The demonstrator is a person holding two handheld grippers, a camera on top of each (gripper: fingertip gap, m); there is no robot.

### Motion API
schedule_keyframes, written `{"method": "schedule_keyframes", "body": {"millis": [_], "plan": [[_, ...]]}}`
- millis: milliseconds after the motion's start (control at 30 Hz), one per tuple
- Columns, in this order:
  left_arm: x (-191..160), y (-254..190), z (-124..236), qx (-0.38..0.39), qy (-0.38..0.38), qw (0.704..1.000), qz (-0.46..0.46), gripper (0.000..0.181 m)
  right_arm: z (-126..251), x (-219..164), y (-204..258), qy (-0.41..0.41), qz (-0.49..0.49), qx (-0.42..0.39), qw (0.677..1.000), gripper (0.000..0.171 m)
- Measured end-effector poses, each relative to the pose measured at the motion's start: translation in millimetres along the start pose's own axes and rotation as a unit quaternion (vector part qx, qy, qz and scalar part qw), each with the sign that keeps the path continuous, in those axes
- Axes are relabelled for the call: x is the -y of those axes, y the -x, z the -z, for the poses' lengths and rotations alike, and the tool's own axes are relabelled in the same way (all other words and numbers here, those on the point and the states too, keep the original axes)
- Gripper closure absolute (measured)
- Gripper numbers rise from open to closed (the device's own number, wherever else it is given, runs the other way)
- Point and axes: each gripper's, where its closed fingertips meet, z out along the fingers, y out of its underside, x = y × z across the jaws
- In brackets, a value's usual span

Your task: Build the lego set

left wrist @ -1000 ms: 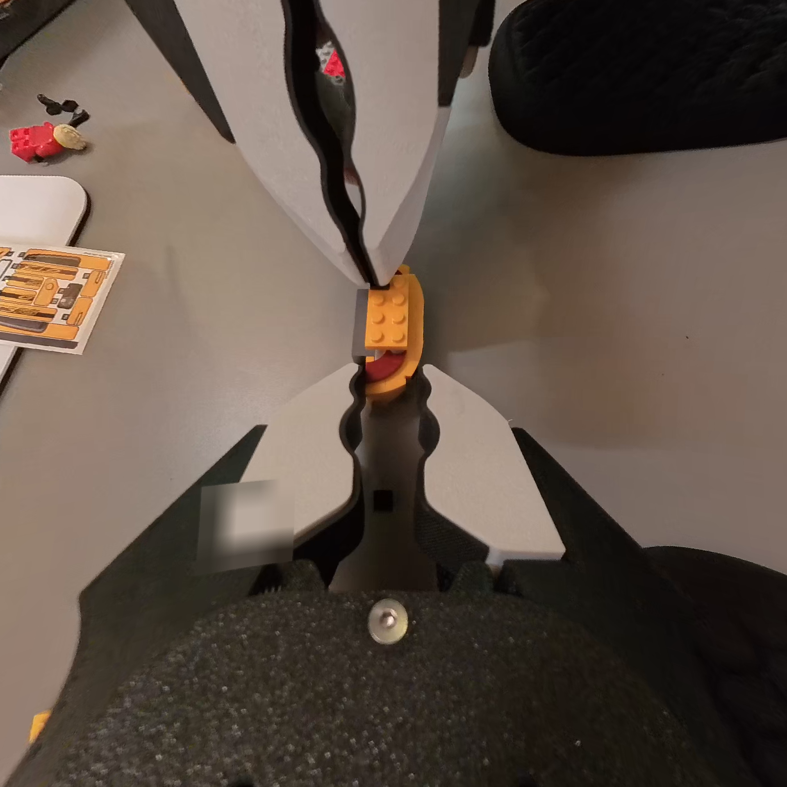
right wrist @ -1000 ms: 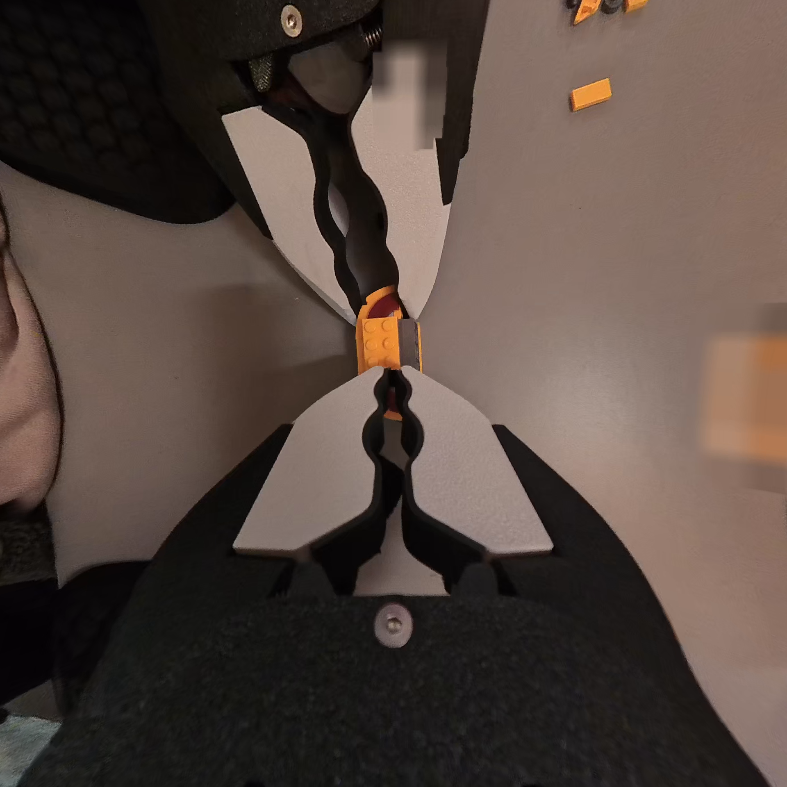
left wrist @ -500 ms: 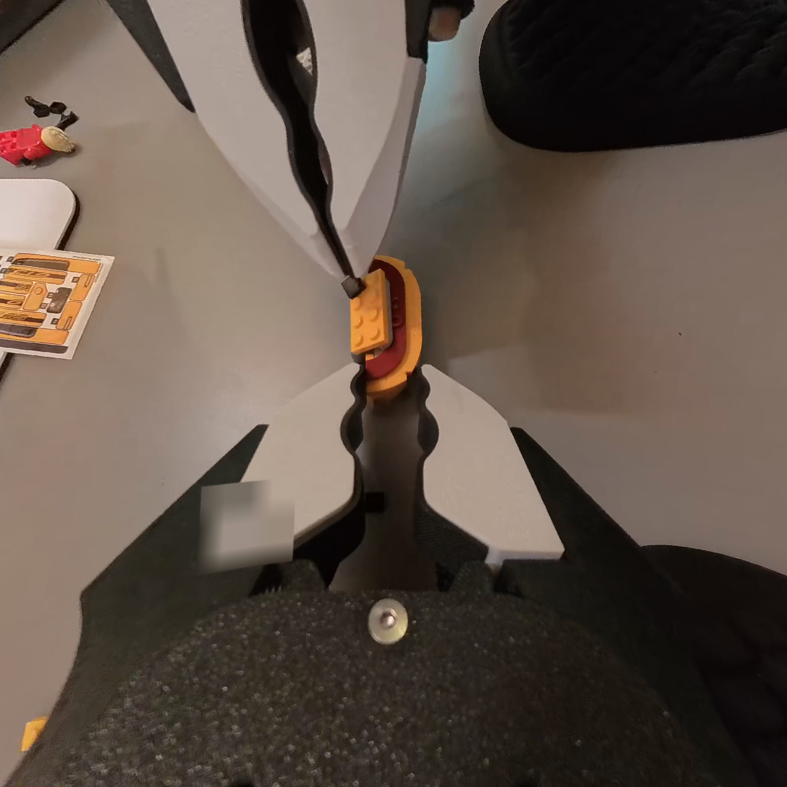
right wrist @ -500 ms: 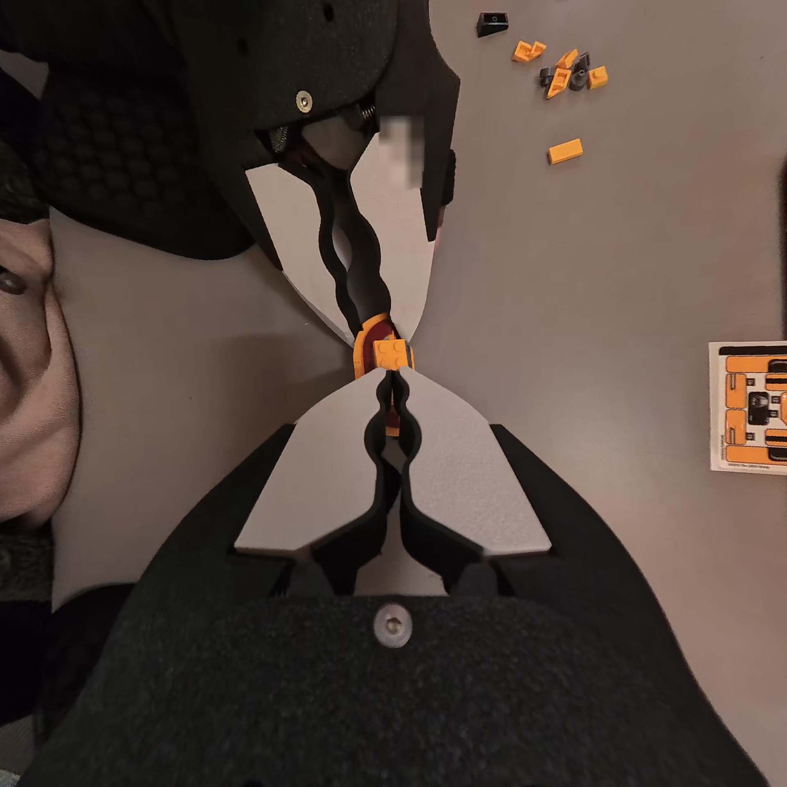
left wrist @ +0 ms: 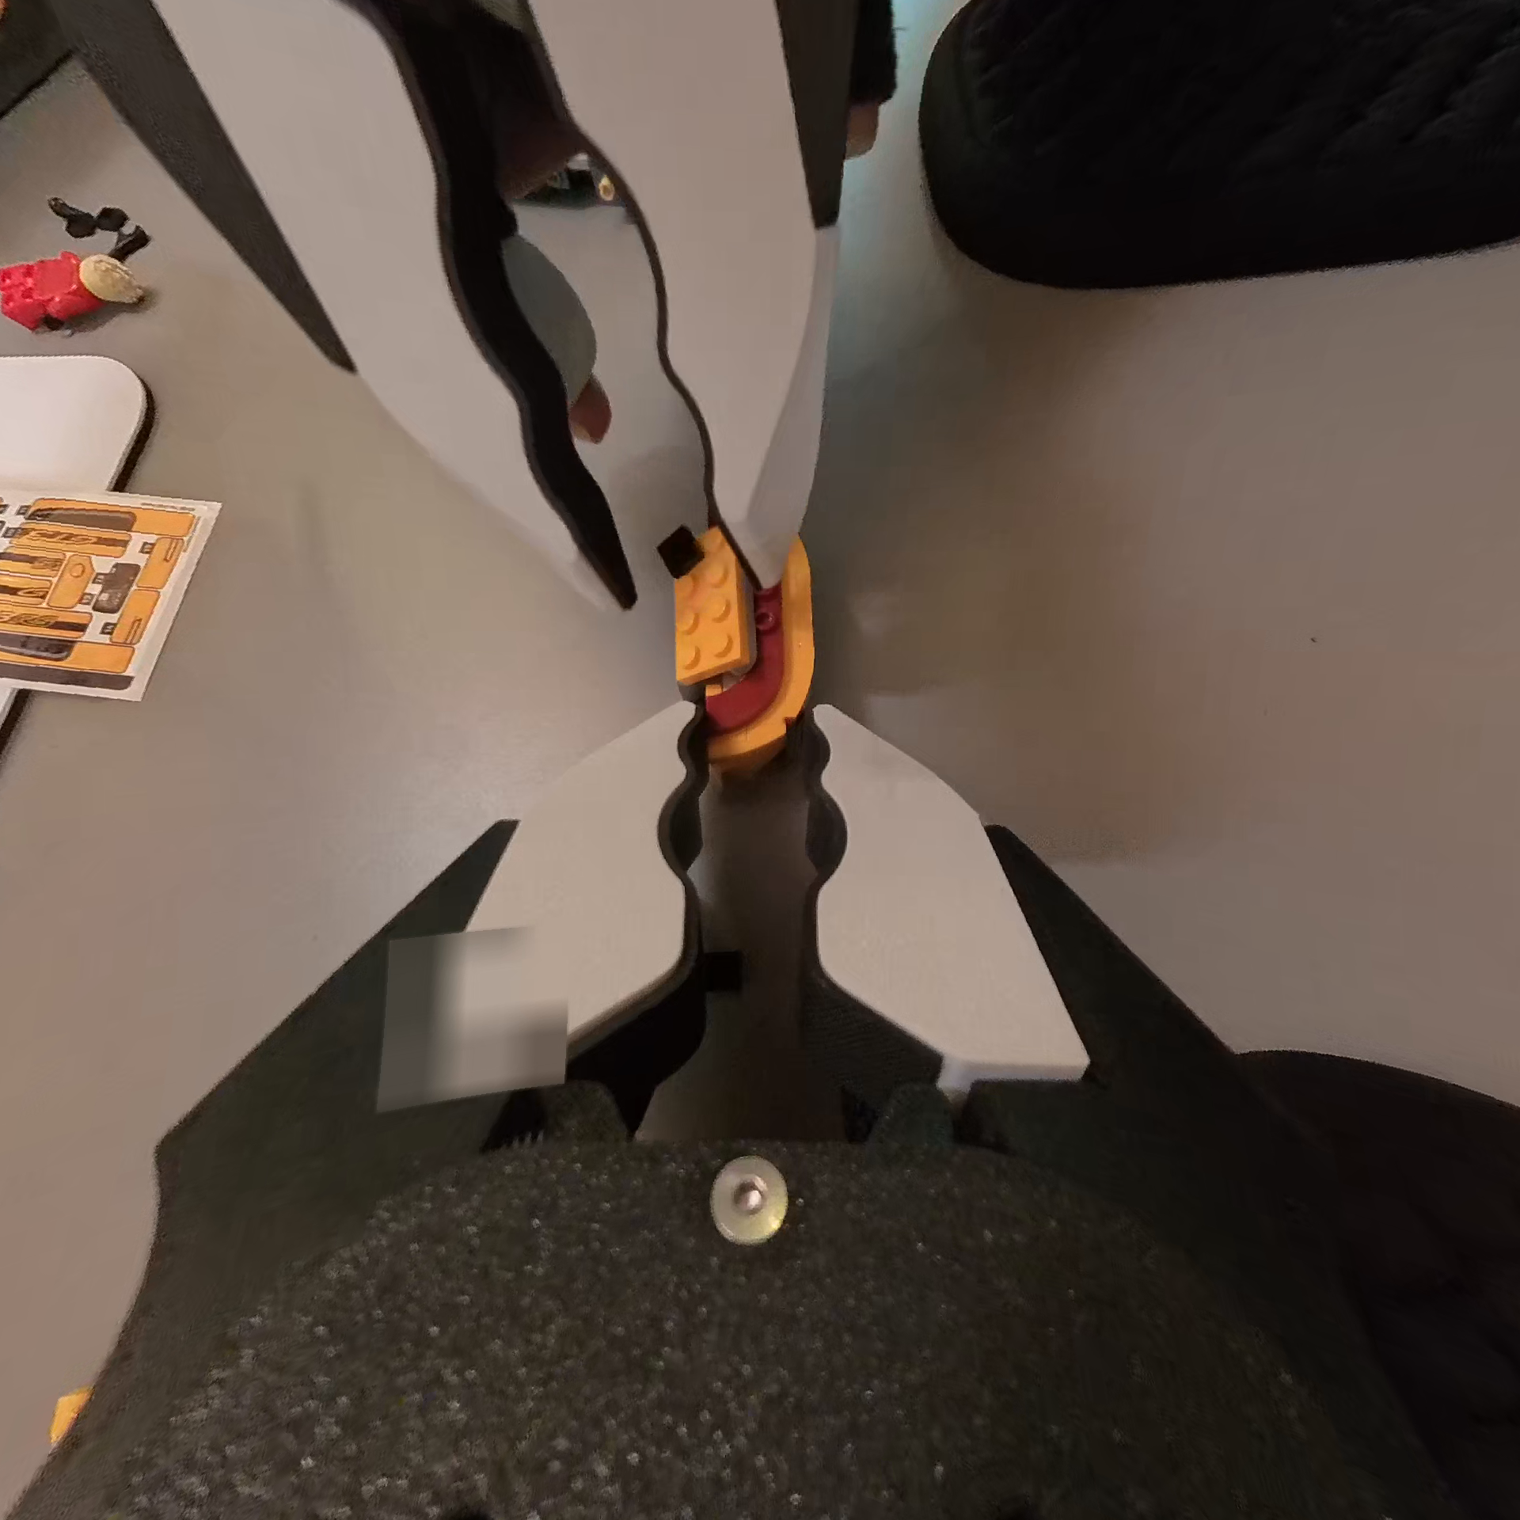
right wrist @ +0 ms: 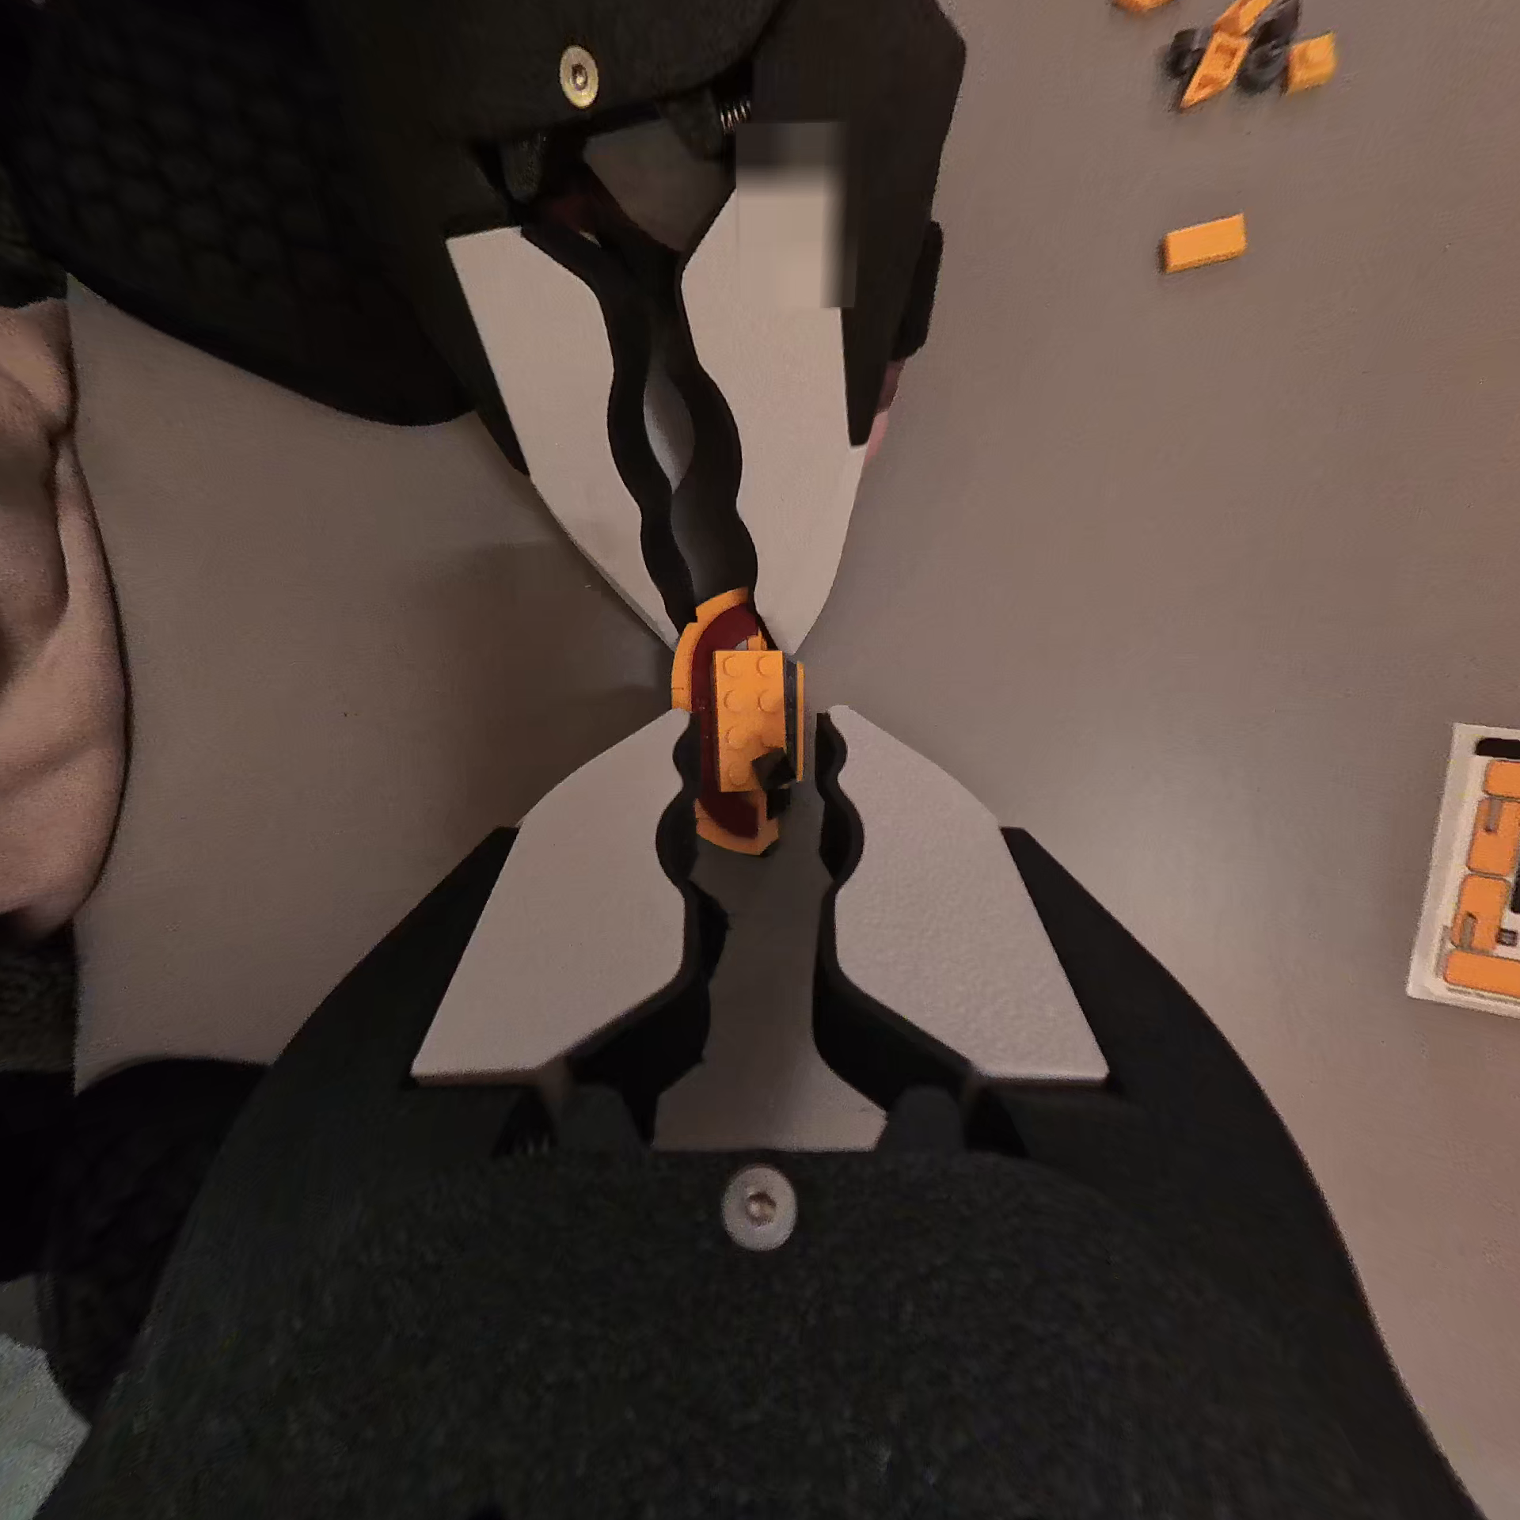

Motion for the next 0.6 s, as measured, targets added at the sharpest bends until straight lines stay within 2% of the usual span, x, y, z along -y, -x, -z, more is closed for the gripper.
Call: {"method": "schedule_keyframes", "body": {"millis": [233,600], "plan": [[-0.1,-0.2,-0.1,-0.001,0.000,1.000,0.001,0.161,-4.1,-1.3,5.9,0.024,0.010,0.021,0.999,0.155],[-0.7,-1.1,-0.6,-0.005,0.004,1.000,0.010,0.157,-1.1,-3.4,6.3,0.050,0.046,-0.073,0.995,0.155]]}}
